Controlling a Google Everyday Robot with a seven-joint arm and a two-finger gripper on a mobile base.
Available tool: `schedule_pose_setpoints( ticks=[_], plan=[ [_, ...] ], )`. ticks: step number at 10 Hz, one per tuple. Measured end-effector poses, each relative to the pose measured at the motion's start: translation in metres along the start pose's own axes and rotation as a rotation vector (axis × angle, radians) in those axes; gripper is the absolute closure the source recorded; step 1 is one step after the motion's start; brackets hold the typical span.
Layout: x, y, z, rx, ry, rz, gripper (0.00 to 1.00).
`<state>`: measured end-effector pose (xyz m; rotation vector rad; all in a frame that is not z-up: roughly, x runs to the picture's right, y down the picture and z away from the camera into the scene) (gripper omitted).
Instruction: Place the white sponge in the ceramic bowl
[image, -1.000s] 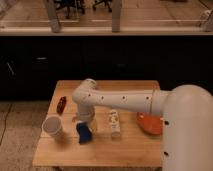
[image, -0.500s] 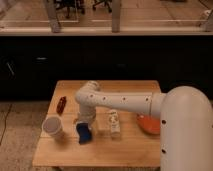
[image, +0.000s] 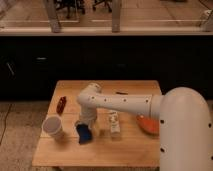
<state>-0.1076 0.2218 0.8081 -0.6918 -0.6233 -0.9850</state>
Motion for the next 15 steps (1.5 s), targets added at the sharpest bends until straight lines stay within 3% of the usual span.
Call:
schedule_pose_setpoints(
  ticks=[11, 15],
  plan=[
    [0.007, 0.006, 0.013, -0.012, -0.018, 0.014, 0.24],
    [0.01, 0.01, 0.014, -0.017, -0.025, 0.025, 0.2]
  ],
)
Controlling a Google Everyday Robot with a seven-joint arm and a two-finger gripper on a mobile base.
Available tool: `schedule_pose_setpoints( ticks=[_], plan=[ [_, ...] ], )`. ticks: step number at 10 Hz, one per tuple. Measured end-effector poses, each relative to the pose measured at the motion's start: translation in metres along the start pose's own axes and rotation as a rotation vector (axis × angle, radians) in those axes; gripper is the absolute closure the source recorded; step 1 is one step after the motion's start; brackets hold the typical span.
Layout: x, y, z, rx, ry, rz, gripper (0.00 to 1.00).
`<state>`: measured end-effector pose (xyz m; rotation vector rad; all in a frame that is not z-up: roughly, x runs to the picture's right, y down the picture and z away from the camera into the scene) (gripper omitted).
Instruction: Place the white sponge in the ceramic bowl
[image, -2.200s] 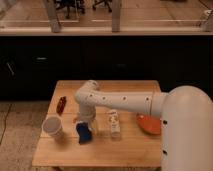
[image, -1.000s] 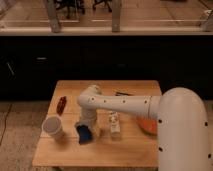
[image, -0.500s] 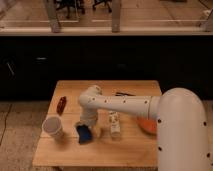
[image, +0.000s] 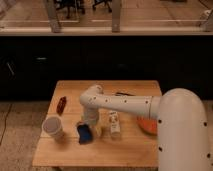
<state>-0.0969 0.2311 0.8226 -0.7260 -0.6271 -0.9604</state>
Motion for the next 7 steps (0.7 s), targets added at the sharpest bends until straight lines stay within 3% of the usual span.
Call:
schedule_pose_setpoints(
  ticks=[1, 4, 6, 7],
  plan=[
    [0.0013, 0.0007, -0.0003, -0.001, -0.003, 0.004, 0.24],
    [0.0054, 0.0025, -0.0014, -0.003, -0.005, 0.009, 0.21],
    [0.008, 0.0044, -0.0027, -0.006, -0.006, 0.016, 0.27],
    [0.0082, 0.0051, -0.0027, -0.007, -0.009, 0.018, 0.24]
  ],
)
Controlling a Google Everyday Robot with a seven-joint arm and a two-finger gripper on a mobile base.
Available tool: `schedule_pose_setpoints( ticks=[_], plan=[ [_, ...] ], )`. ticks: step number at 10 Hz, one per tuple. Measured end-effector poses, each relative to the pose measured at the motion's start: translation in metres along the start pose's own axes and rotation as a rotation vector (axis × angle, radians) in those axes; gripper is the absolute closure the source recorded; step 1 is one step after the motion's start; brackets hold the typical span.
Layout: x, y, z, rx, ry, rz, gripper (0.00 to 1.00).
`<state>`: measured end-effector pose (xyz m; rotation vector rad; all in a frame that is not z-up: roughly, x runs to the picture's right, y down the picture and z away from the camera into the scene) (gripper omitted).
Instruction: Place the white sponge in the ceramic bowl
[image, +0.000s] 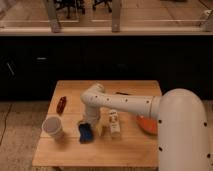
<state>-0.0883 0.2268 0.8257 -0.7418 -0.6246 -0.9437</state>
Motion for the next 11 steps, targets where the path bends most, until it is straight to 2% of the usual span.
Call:
schedule_pose_setpoints(
  ticks=[1, 2, 3, 4, 5, 8, 9, 11],
  plan=[
    [0.0, 0.001, 0.0, -0.002, -0.002, 0.002, 0.2],
    [0.001, 0.002, -0.001, -0.002, -0.003, 0.004, 0.22],
    [0.003, 0.002, -0.001, -0.003, -0.004, 0.005, 0.28],
    [0.004, 0.003, -0.002, -0.004, -0.005, 0.008, 0.39],
    [0.005, 0.003, -0.003, -0.005, -0.006, 0.01, 0.42],
    [0.006, 0.004, -0.004, -0.005, -0.016, 0.017, 0.37],
    [0.008, 0.006, -0.005, -0.002, -0.014, 0.021, 0.42],
    [0.017, 0.016, -0.024, 0.01, -0.002, 0.036, 0.62]
  ],
)
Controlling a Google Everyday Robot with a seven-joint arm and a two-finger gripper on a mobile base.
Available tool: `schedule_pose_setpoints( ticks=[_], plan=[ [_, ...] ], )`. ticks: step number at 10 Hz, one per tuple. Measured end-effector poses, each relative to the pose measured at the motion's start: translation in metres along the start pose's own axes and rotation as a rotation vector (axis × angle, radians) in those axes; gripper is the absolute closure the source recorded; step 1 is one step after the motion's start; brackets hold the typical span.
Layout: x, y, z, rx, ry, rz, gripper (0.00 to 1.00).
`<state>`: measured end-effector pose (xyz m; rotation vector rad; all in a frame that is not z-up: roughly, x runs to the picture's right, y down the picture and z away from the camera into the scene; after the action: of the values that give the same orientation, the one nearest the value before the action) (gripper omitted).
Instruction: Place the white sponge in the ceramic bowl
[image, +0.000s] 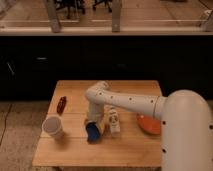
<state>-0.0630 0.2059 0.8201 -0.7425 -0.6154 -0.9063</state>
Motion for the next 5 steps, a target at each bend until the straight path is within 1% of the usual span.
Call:
schedule_pose_setpoints(
  ticks=[1, 2, 3, 4, 5],
  plan=[
    [0.002, 0.003, -0.011, 0.005, -0.005, 0.004, 0.74],
    [0.003, 0.005, -0.014, 0.009, -0.007, 0.005, 0.82],
    [0.005, 0.005, -0.018, 0.016, -0.01, 0.006, 0.95],
    [0.007, 0.005, -0.024, 0.026, -0.012, 0.006, 0.99],
    [0.013, 0.008, -0.032, 0.039, -0.01, 0.01, 1.0]
  ],
)
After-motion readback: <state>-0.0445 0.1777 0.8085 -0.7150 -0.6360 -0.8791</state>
